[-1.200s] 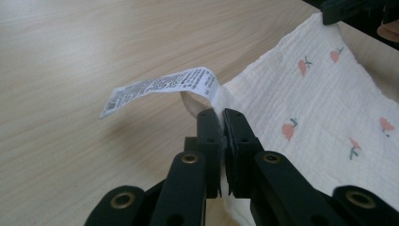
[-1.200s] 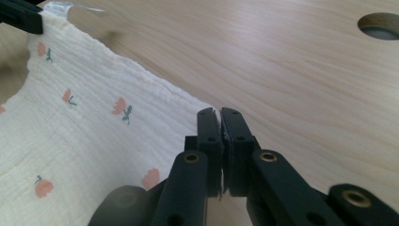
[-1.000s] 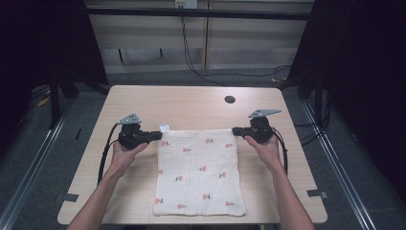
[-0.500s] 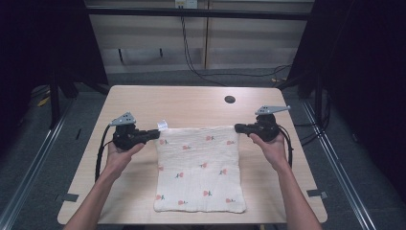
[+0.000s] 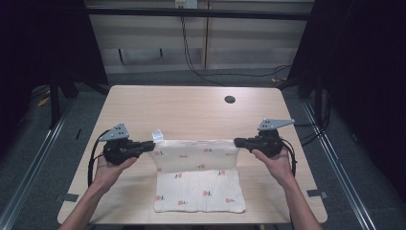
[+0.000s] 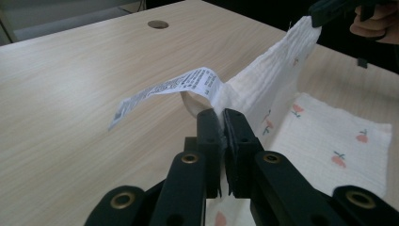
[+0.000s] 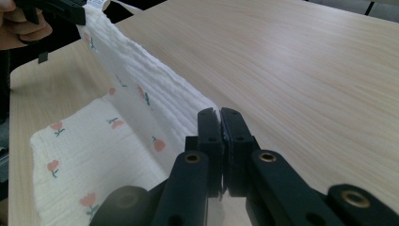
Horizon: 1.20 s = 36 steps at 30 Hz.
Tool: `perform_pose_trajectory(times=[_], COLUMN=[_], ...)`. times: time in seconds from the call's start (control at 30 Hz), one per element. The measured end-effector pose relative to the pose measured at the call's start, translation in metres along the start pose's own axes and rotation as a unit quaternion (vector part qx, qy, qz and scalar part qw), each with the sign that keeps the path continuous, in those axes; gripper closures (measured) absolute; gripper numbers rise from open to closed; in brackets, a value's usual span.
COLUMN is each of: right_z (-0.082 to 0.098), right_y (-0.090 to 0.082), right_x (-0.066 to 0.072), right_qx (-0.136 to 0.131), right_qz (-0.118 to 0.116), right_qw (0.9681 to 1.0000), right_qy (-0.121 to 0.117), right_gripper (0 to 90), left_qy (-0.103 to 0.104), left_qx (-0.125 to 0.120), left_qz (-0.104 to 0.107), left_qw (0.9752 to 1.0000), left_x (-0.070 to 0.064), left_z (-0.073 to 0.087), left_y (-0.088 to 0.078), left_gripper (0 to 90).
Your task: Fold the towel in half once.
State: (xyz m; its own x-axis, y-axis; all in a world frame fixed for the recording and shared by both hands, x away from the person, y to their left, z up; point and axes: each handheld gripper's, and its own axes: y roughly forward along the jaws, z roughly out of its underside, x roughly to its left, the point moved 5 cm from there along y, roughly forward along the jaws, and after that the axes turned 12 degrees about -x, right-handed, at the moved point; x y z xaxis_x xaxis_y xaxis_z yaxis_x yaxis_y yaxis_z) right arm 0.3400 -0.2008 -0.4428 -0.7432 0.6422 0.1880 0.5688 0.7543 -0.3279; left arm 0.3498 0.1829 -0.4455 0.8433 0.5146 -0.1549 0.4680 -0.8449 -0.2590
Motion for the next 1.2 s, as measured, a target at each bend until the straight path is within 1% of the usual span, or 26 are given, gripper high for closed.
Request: perform_pose_trajectory(times=[0.07, 0.13, 0.2, 0.27, 0.3, 0.33, 0.37, 0.4, 0.43, 0.47, 0.53, 0.6, 0.63, 0.67, 0.7, 0.73, 0.8, 0.83, 0.87, 0.9, 0.97, 1.0, 1.07, 1.13, 1.2], right_z=[-0.001, 0.0, 0.003, 0.007, 0.01, 0.013, 0.015, 0.018, 0.02, 0.023, 0.025, 0.024, 0.022, 0.019, 0.018, 0.018, 0.02, 0.022, 0.025, 0.027, 0.031, 0.034, 0.04, 0.047, 0.052], right_y=[-0.006, -0.012, -0.017, -0.02, -0.02, -0.019, -0.02, -0.02, -0.021, -0.023, -0.026, -0.029, -0.03, -0.031, -0.032, -0.032, -0.032, -0.033, -0.033, -0.033, -0.034, -0.035, -0.035, -0.035, -0.035], right_x=[0.003, 0.006, 0.01, 0.015, 0.016, 0.018, 0.02, 0.021, 0.023, 0.025, 0.026, 0.028, 0.03, 0.034, 0.036, 0.037, 0.039, 0.041, 0.043, 0.045, 0.047, 0.049, 0.049, 0.051, 0.053], right_qx=[-0.004, -0.005, 0.002, 0.007, 0.013, 0.021, 0.024, 0.026, 0.028, 0.029, 0.029, 0.024, 0.021, 0.021, 0.023, 0.024, 0.029, 0.031, 0.033, 0.037, 0.04, 0.043, 0.045, 0.051, 0.056], right_qz=[0.0, 0.001, 0.002, -0.005, -0.006, -0.005, -0.007, -0.008, -0.007, -0.008, -0.009, -0.01, -0.011, -0.009, -0.011, -0.011, -0.013, -0.014, -0.017, -0.018, -0.021, -0.021, -0.022, -0.021, -0.022], right_qw=[1.0, 1.0, 1.0, 1.0, 0.9999, 0.9997, 0.9997, 0.9996, 0.9995, 0.9995, 0.9995, 0.9997, 0.9997, 0.9997, 0.9996, 0.9995, 0.9994, 0.9993, 0.9991, 0.999, 0.9988, 0.9987, 0.9987, 0.9984, 0.9982], right_qy=[0.0, 0.0, -0.006, -0.004, -0.005, -0.008, -0.006, -0.007, -0.007, -0.008, -0.007, -0.002, -0.004, -0.009, -0.014, -0.015, -0.016, -0.016, -0.017, -0.018, -0.018, -0.017, -0.01, -0.007, -0.001], right_gripper=[87.7, 87.7, 87.6, 87.7, 87.7, 87.7, 87.7, 87.7, 87.7, 87.6, 87.7, 87.6, 87.6, 87.6, 87.6, 87.6, 87.7, 87.7, 87.6, 87.6, 87.6, 87.6, 87.7, 87.6, 87.7], left_qy=[-0.005, 0.001, 0.006, 0.013, 0.009, -0.002, -0.002, 0.002, -0.006, -0.011, -0.013, -0.03, -0.019, -0.015, -0.017, -0.015, -0.01, -0.009, -0.004, -0.002, -0.012, -0.013, -0.015, -0.01, 0.0], left_qx=[-0.002, 0.001, 0.008, 0.023, 0.028, 0.028, 0.03, 0.032, 0.034, 0.034, 0.033, 0.021, 0.023, 0.025, 0.025, 0.028, 0.035, 0.042, 0.053, 0.055, 0.06, 0.061, 0.069, 0.087, 0.113], left_qz=[0.008, 0.011, 0.015, 0.019, 0.018, 0.023, 0.024, 0.02, 0.027, 0.03, 0.034, 0.042, 0.039, 0.041, 0.041, 0.041, 0.036, 0.036, 0.031, 0.03, 0.036, 0.036, 0.04, 0.042, 0.051], left_qw=[1.0, 0.9999, 0.9998, 0.9995, 0.9994, 0.9993, 0.9992, 0.9993, 0.999, 0.9989, 0.9988, 0.9985, 0.9988, 0.9987, 0.9987, 0.9987, 0.9987, 0.9984, 0.9981, 0.998, 0.9975, 0.9974, 0.9967, 0.9953, 0.9923], left_x=[-0.004, -0.009, -0.013, -0.015, -0.014, -0.014, -0.014, -0.015, -0.016, -0.017, -0.018, -0.021, -0.024, -0.026, -0.027, -0.028, -0.028, -0.029, -0.03, -0.03, -0.032, -0.033, -0.035, -0.038, -0.043], left_z=[0.002, 0.003, 0.004, 0.007, 0.009, 0.01, 0.012, 0.013, 0.016, 0.017, 0.017, 0.016, 0.015, 0.015, 0.015, 0.016, 0.02, 0.024, 0.028, 0.03, 0.037, 0.04, 0.045, 0.052, 0.061], left_y=[-0.001, -0.001, 0.0, 0.004, 0.006, 0.007, 0.007, 0.007, 0.006, 0.004, -0.001, -0.006, -0.008, -0.01, -0.01, -0.011, -0.012, -0.012, -0.011, -0.011, -0.01, -0.01, -0.009, -0.008, -0.007], left_gripper=[86.1, 86.1, 86.1, 86.1, 86.1, 86.1, 86.1, 86.1, 86.0, 86.1, 86.1, 86.0, 86.1, 86.0, 86.0, 86.0, 86.0, 86.0, 86.0, 86.0, 86.0, 86.1, 86.0, 86.0, 86.0])
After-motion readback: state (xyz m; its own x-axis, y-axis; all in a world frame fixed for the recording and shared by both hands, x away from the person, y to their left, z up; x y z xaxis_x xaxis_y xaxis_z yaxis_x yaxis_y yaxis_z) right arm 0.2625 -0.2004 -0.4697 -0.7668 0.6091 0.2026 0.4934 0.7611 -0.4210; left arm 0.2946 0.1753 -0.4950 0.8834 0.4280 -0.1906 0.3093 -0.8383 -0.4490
